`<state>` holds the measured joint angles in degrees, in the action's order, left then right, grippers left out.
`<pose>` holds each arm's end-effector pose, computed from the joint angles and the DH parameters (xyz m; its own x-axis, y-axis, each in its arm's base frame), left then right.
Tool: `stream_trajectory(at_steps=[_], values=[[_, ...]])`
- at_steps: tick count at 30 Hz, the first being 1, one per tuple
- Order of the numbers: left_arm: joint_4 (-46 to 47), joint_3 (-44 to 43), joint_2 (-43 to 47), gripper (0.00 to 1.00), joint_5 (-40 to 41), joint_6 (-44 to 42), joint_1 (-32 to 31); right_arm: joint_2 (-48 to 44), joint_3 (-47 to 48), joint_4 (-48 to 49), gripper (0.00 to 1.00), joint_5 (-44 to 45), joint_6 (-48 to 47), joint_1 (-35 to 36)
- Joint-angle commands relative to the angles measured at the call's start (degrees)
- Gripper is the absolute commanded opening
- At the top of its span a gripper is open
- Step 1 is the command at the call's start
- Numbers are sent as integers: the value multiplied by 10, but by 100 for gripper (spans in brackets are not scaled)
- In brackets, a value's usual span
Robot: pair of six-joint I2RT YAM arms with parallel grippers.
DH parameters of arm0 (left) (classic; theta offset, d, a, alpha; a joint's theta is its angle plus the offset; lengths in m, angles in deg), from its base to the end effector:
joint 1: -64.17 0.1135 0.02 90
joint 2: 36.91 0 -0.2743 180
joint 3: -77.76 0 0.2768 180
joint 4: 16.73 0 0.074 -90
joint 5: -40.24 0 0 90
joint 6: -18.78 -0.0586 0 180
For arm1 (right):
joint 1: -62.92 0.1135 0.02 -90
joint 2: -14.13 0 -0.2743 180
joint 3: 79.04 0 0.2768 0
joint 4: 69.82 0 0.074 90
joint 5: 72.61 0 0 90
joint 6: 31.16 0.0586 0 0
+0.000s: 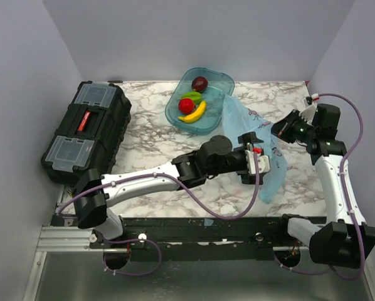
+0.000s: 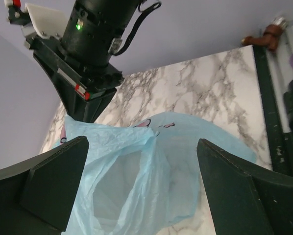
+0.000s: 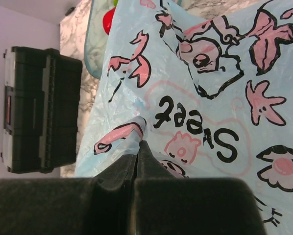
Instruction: Place the fake fruits into the plastic bag and tie a complex knot
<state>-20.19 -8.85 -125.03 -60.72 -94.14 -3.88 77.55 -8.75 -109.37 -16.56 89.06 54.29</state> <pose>0.1462 -0.3926 0.3690 0.3524 0.1485 -0.9240 0.9165 0.1449 0.3728 0.2771 -0.0090 0.3257 -0.6325 0.5183 -0.5755 -0.0253 0.7288 0.6842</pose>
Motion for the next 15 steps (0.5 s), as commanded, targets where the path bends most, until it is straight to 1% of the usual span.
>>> stream_trajectory(at_steps=[1,3,6,10,13,15], values=[[52,-3,-50,98,120,-63,7,-1,6,28,1,-22,54,-1],[71,0,-65,98,147,-73,14,-8,7,12,1,-20,54,0],[97,9,-81,98,158,-97,18,-22,-5,-1,1,-16,63,0],[97,31,-74,98,89,-85,20,-16,-14,-2,1,-14,89,0],[94,37,-71,98,53,-66,21,-1,-6,7,1,0,105,0],[103,50,-63,92,18,-60,23,9,-3,22,1,6,114,0]])
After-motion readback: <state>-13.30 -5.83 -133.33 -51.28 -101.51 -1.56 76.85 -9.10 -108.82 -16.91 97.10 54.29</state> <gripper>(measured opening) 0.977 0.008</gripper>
